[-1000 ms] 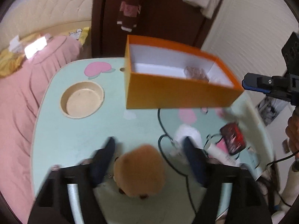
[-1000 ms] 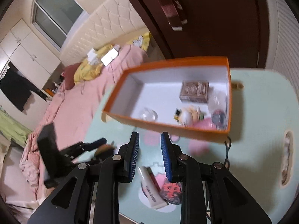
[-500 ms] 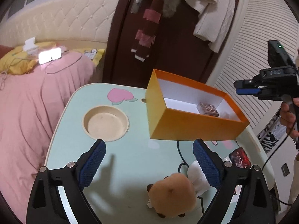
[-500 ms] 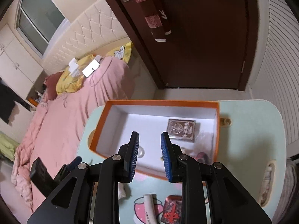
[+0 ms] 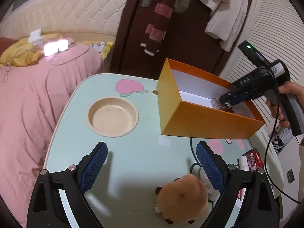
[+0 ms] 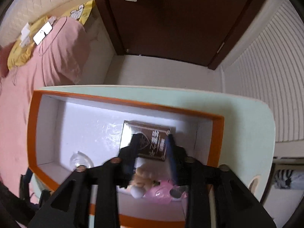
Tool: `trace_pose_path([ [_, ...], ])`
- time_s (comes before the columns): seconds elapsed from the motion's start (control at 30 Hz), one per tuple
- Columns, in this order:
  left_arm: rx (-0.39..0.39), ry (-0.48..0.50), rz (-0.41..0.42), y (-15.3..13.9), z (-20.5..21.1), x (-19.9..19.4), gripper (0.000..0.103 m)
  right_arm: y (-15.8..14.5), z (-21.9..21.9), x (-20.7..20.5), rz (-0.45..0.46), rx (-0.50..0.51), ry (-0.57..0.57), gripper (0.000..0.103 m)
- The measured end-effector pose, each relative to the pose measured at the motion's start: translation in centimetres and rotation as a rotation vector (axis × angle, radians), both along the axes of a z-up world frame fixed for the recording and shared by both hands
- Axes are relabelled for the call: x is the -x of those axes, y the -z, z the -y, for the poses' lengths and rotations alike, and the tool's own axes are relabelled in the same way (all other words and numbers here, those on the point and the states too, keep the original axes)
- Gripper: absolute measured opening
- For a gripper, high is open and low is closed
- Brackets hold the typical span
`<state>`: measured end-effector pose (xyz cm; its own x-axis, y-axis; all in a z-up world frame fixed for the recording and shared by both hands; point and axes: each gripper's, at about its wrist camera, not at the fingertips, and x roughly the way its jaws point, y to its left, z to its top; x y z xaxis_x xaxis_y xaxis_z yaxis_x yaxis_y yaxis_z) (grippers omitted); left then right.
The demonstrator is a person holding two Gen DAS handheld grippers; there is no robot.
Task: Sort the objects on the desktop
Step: 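Reach into the box and grasp the brown card deck with the right gripper, then carry the card deck out and lower it onto the table near the tube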
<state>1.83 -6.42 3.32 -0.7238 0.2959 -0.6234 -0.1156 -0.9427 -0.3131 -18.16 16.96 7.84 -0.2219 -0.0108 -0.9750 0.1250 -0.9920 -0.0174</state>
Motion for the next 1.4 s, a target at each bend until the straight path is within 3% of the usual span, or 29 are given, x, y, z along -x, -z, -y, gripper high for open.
trace_pose_path([
  [0.07,-0.005,0.009,0.009,0.1,-0.1,0.0,0.094,-0.1,0.7,0.0,0.003,0.002,-0.034,0.053],
  [0.13,-0.009,0.009,0.008,0.1,0.0,-0.1,0.094,-0.3,1.2,0.0,0.004,0.019,-0.040,0.067],
  [0.17,-0.011,0.008,0.006,0.1,0.0,-0.2,0.094,-0.3,1.4,-0.1,0.007,0.019,-0.040,0.068],
  [0.37,-0.025,0.007,0.004,0.1,0.2,-0.2,0.094,1.3,3.2,-0.9,0.037,-0.165,-0.126,0.068],
  [0.4,-0.027,0.006,0.006,0.2,0.2,-0.2,0.094,1.4,3.3,-1.1,0.030,-0.180,-0.129,0.064],
  [0.43,-0.029,0.006,0.009,0.2,0.3,-0.2,0.094,1.0,2.8,-1.0,0.028,-0.149,-0.108,0.057],
  [0.63,-0.040,-0.002,0.010,0.3,0.5,-0.3,0.094,-3.2,-0.3,-1.5,-0.035,0.110,-0.022,0.057],
  [0.8,-0.042,-0.010,0.017,0.3,0.7,-0.1,0.094,-9.0,-2.0,-5.6,-0.147,0.294,-0.035,0.057],
  [0.9,-0.047,-0.012,0.017,0.3,0.8,-0.1,0.094,-10.3,-1.6,-9.5,-0.177,0.329,-0.094,0.057],
  [1.07,-0.028,-0.014,0.010,0.1,0.7,-0.1,0.094,-6.3,1.1,-15.4,-0.081,0.401,-0.202,0.057],
  [1.23,-0.006,-0.030,-0.007,-0.3,0.8,-0.3,0.094,-0.3,3.9,-18.3,0.004,0.326,-0.286,0.057],
  [1.3,0.001,-0.036,-0.006,-0.3,0.9,-0.2,0.094,1.1,4.5,-18.8,0.008,0.295,-0.317,0.057],
  [1.4,0.007,-0.045,-0.010,-0.4,0.9,-0.1,0.094,1.8,5.0,-18.7,-0.071,0.199,-0.299,0.057],
])
